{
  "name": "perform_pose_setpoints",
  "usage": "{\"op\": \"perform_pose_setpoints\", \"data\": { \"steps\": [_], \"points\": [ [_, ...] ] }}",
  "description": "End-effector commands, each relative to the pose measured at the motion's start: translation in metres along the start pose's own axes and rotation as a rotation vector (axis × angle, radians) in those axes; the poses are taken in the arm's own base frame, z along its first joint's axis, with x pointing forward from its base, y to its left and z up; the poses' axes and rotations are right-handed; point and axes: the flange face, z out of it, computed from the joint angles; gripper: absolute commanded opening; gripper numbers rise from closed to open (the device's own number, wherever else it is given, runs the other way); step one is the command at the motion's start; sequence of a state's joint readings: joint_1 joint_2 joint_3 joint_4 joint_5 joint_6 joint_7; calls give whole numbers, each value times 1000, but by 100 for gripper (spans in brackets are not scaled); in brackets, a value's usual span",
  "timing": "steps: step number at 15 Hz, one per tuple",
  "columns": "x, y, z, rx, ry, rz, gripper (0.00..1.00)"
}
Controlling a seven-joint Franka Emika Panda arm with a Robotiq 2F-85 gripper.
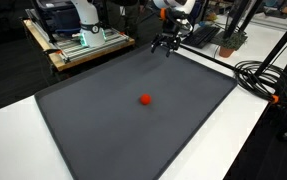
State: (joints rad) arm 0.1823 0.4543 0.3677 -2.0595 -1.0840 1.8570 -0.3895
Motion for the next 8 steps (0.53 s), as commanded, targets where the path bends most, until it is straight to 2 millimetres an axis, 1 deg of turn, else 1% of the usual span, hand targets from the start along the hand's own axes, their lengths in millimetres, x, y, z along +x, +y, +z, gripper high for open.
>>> {"op": "perform_pose_setpoints", "data": {
  "steps": [1, 5, 8],
  "points": [
    [-38, -50, -51, 21, 78, 188, 100],
    [-68, -105, -89, 123, 149, 387, 100],
    [-86, -151, -110, 235, 192, 521, 100]
  ]
}}
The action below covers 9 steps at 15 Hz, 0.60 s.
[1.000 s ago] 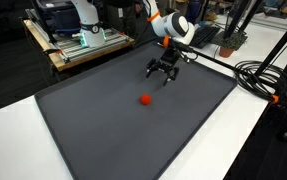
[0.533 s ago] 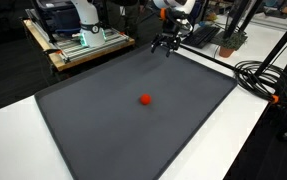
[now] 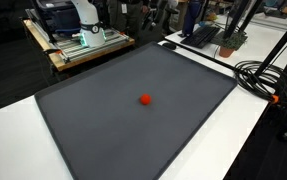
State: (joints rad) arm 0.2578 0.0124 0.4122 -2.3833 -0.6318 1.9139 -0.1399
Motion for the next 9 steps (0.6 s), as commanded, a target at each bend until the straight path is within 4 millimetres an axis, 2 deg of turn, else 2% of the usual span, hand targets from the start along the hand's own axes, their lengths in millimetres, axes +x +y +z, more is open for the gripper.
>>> {"op": "perform_pose_setpoints", "data": {
  "steps": [1, 5, 6, 7, 9],
  "points": [
    [-51, -52, -17, 104, 51, 176, 100],
    [-89, -108, -36, 253, 88, 351, 100],
    [-61, -84, -31, 221, 59, 265, 100],
    [-70, -96, -36, 235, 68, 293, 100],
    [-82, -106, -39, 231, 83, 321, 100]
  ]
}}
